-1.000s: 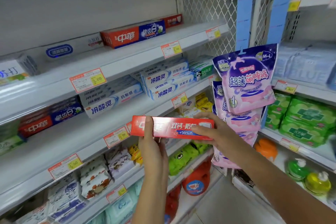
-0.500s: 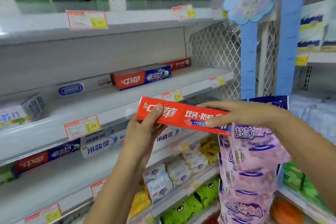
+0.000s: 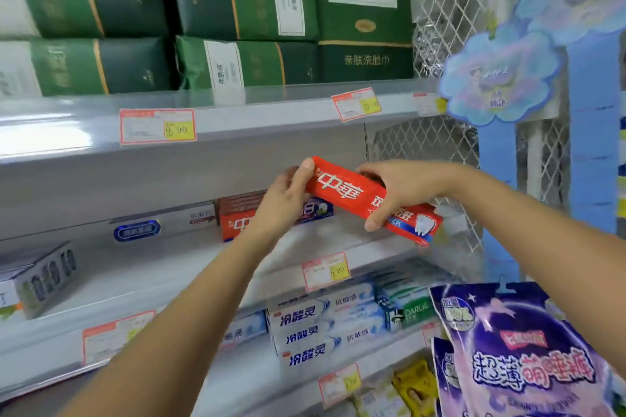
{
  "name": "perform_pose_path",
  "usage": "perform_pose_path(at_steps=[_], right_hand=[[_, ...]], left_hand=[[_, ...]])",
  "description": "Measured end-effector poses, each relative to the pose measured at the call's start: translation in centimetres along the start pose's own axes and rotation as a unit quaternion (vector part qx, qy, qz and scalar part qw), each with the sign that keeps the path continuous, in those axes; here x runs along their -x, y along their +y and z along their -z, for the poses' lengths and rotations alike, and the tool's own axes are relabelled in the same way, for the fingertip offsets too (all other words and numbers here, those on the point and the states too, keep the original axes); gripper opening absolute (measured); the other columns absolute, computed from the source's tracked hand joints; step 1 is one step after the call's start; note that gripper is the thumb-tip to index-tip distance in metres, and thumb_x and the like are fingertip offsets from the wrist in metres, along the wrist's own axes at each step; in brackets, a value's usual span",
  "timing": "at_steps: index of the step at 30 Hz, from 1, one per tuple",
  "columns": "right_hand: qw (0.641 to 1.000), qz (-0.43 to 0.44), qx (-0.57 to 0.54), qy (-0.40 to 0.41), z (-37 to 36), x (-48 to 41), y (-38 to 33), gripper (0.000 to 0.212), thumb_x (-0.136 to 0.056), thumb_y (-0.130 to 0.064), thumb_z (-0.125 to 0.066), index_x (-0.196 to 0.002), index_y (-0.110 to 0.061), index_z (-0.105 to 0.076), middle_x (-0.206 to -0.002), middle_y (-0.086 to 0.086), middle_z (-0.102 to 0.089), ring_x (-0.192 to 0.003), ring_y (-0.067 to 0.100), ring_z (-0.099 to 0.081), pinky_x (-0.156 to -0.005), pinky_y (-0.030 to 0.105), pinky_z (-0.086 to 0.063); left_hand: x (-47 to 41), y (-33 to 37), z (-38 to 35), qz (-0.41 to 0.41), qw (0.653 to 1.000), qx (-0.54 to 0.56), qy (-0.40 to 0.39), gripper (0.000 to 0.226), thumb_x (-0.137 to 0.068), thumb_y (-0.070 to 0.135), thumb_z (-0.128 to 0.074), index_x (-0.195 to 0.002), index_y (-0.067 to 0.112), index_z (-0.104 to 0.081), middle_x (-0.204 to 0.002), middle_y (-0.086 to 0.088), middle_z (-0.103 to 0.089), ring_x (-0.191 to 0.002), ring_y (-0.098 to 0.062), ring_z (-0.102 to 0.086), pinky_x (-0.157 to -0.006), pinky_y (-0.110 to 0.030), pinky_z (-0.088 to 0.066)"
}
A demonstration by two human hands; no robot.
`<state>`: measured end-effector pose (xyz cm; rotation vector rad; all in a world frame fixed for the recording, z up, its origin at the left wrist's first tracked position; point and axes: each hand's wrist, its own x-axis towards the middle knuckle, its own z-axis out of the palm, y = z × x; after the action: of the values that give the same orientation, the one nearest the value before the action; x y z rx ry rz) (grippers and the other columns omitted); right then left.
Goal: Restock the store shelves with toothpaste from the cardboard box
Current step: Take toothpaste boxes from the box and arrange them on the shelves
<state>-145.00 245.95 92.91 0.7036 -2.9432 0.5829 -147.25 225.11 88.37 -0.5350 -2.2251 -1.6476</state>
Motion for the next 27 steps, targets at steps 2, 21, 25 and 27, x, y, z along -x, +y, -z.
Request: perform_pose_path(at_steps=[2, 21, 25, 27], right_hand=[[0.997, -0.004, 0.07, 0.025, 1.1, -2.4, 1.3, 0.076, -0.058, -0.039, -0.088, -0.117, -0.029, -0.042, -0.1, -0.015, -0.056, -0.085, 0.006, -0.061, -0.071, 0.022, -0.05], [0.922, -0.133, 0.351, -0.092, 1.6, -16.7, 9.1, 0.096, -0.056, -0.008, -0.086, -0.138, -0.023, -0.039, -0.134, 0.003, -0.052, -0.116, 0.026, -0.053, -0.089, 0.038, -0.049], [0.907, -0.144, 0.38, -0.107, 1.0, -18.4, 8.7, 0.091, -0.058, -0.012, -0.085, -0.137, -0.027, -0.042, -0.135, 0.0, -0.052, -0.116, 0.025, -0.054, -0.076, 0.034, -0.047], [0.905, -0.148, 0.38, -0.119, 1.3, -19.0, 8.6, 0.096, -0.06, -0.013, -0.085, -0.141, -0.03, -0.037, -0.14, -0.001, -0.047, -0.12, 0.026, -0.051, -0.075, 0.033, -0.045]], left_hand=[[-2.1, -0.9, 1.0, -0.058, 0.981, -0.185, 0.005, 0.064, -0.092, 0.065, -0.029, -0.129, 0.019, -0.051, -0.125, 0.0, -0.057, -0.114, -0.017, -0.054, -0.1, -0.031, -0.038], [-8.4, -9.6, 2.7, -0.065, 0.783, -0.616, -0.064, 0.063, -0.09, 0.039, -0.046, -0.147, 0.019, -0.027, -0.145, -0.007, -0.042, -0.127, -0.028, -0.044, -0.104, -0.038, -0.038], [-8.3, -9.5, 2.7, -0.067, 0.782, -0.617, -0.062, 0.062, -0.092, 0.039, -0.045, -0.148, 0.019, -0.025, -0.147, -0.005, -0.039, -0.128, -0.027, -0.042, -0.105, -0.036, -0.036], [-8.3, -9.4, 2.6, -0.064, 0.782, -0.617, -0.065, 0.062, -0.092, 0.039, -0.045, -0.148, 0.019, -0.025, -0.147, -0.005, -0.039, -0.129, -0.027, -0.042, -0.106, -0.037, -0.036]])
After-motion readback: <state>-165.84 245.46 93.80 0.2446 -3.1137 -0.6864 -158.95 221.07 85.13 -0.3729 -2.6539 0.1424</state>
